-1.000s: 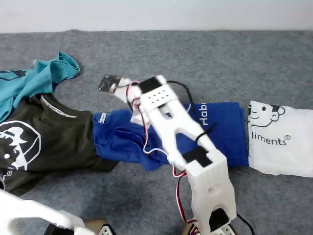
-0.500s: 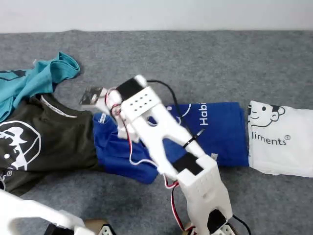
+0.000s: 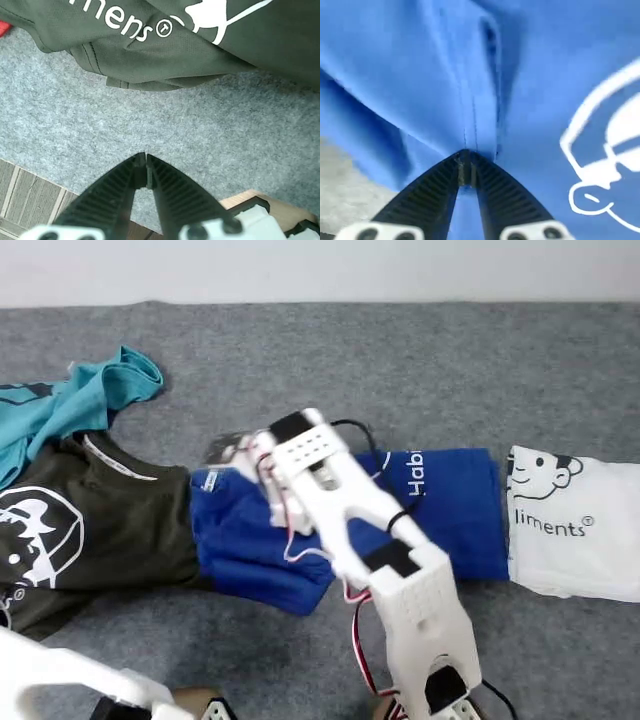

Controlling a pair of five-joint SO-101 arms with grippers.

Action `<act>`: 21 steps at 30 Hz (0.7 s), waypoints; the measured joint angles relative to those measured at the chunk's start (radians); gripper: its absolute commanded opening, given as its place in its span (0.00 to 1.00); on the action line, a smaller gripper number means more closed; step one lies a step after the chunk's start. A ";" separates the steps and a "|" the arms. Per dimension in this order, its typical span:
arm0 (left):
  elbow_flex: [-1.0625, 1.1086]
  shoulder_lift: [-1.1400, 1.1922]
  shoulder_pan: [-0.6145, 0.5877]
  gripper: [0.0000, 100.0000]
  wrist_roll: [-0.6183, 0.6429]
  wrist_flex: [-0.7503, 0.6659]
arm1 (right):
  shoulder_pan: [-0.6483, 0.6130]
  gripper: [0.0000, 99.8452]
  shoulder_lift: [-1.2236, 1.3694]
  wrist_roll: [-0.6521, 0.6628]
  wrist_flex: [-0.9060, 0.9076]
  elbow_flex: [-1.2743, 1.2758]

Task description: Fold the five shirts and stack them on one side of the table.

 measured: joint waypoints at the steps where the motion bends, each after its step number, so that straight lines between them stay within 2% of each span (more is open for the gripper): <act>1: 0.000 0.000 0.000 0.00 0.000 0.000 | 0.018 0.01 0.009 0.002 -0.003 0.000; 8: 0.000 0.000 0.011 0.00 0.000 0.000 | 0.058 0.01 0.015 0.002 0.006 0.000; 16: 0.000 0.000 0.055 0.00 0.015 0.000 | -0.057 0.01 -0.118 0.002 0.025 0.000; 21: 0.000 0.000 0.061 0.00 0.032 0.000 | -0.114 0.01 -0.138 0.003 -0.081 0.000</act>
